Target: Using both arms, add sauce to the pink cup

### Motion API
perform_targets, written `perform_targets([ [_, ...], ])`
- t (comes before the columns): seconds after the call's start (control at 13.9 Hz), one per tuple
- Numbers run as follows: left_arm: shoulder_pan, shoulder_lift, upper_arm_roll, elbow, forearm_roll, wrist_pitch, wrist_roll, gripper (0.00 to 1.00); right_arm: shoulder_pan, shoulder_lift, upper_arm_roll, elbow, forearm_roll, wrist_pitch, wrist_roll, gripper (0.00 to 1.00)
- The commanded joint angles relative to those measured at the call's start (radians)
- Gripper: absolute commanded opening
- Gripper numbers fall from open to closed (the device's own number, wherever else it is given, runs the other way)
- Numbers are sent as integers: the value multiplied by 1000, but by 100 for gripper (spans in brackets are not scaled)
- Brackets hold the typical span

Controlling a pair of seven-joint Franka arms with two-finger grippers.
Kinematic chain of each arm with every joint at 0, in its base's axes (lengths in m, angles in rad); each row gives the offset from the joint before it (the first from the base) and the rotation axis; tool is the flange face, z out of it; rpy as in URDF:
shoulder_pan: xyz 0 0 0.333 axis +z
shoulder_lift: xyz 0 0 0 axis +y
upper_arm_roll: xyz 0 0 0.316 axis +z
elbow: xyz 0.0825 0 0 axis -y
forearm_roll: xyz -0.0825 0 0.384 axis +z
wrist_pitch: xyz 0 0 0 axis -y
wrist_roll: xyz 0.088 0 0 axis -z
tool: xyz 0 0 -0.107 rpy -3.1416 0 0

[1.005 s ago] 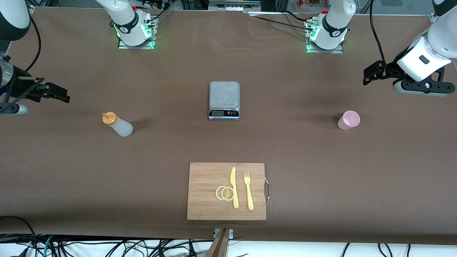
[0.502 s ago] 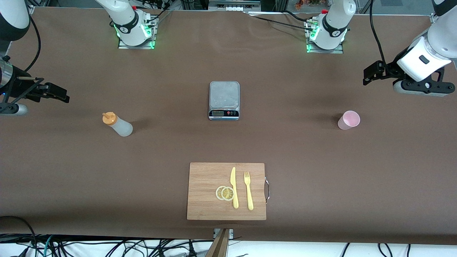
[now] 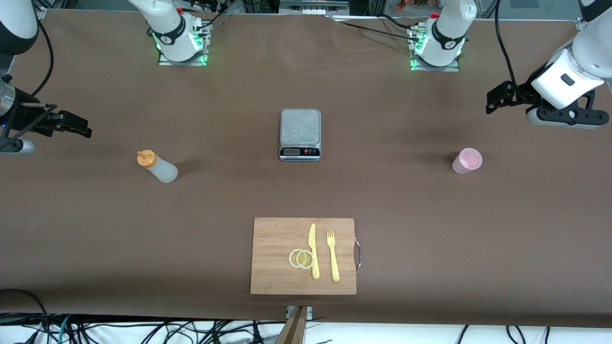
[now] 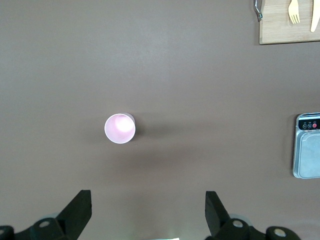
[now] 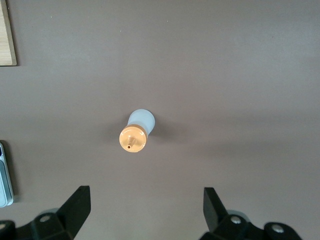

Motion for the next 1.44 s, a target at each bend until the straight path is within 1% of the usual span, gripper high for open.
perform_targets([
  [0.0,-7,14,2,21,0,-18,-10,100,-5,10,4,23,-11,-5,8,100],
  [0.29,-7,33,2,21,-8,-19,-3,100,-6,10,4,23,-11,-5,8,100],
  [0.57,-4,105,11,64,1,-19,-3,100,-6,10,4,23,-11,-4,8,100],
  [0.65,8,115,11,74,0,-25,7,100,-6,10,4,23,-11,-4,6,100],
  [0.86,71,130,12,55,3,-36,93,100,-6,10,4,23,-11,-4,6,100],
  [1.08,110,127,12,-2,44,-30,245,100,-6,10,4,23,-11,-4,6,100],
  [1.15,136,129,11,-42,44,-15,266,100,-6,10,4,23,-11,-4,6,100],
  [1.22,145,119,11,-98,44,42,270,100,-6,10,4,23,-11,-5,6,100],
  [1.36,145,107,11,-209,58,196,289,100,-6,10,4,23,-11,-4,6,100],
])
